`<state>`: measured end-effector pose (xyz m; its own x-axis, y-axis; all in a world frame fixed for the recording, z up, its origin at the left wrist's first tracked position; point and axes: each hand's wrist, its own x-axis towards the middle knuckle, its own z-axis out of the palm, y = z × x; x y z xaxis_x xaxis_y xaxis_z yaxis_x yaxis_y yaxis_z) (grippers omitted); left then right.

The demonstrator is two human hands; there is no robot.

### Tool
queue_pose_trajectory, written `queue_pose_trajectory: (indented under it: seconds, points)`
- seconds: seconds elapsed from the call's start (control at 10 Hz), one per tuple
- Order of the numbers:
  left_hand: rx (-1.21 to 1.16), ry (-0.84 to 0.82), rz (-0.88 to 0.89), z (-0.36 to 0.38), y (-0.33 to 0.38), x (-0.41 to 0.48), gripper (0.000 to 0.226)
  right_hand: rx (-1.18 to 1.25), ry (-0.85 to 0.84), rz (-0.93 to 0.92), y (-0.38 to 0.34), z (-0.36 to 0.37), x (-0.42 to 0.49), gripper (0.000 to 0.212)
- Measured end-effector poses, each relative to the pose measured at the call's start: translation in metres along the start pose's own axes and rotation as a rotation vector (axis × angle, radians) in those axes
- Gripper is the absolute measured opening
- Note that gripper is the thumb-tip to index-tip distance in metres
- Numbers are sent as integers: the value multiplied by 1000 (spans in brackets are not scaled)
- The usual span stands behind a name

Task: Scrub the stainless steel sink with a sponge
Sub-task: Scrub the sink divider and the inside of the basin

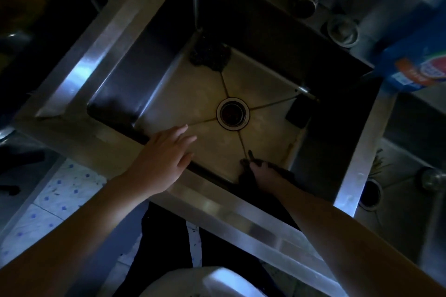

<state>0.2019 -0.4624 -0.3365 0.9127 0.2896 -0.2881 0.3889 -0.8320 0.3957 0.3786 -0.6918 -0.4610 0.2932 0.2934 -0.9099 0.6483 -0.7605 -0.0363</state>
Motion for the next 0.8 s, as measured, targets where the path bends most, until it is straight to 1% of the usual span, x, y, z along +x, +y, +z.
queue_pose_trajectory:
  seconds: [0.1,0.2,0.3,0.4,0.5,0.6,0.7,0.8]
  points:
    - [-24,6,-34,3,3,1,40,-38,-34,-69,1,10,2,41]
    - [-19,4,-62,4,7,1,40,-88,8,-90,10,18,1,42]
    - [-18,2,-86,5,10,3,39,-37,23,-47,15,14,3,41]
    - [-32,-9,-106,4,11,4,38,-22,39,-84,16,3,3,41]
    - [-43,-19,-133,1,11,7,39,-16,51,-76,23,-12,3,41]
    - [-31,-42,-137,-2,12,13,40,130,74,-14,34,-31,6,40]
    - [-19,-72,-134,-5,14,20,42,-48,53,-71,41,-54,0,35]
    - [-12,-86,-119,-8,16,27,42,-14,137,-16,47,-72,5,30]
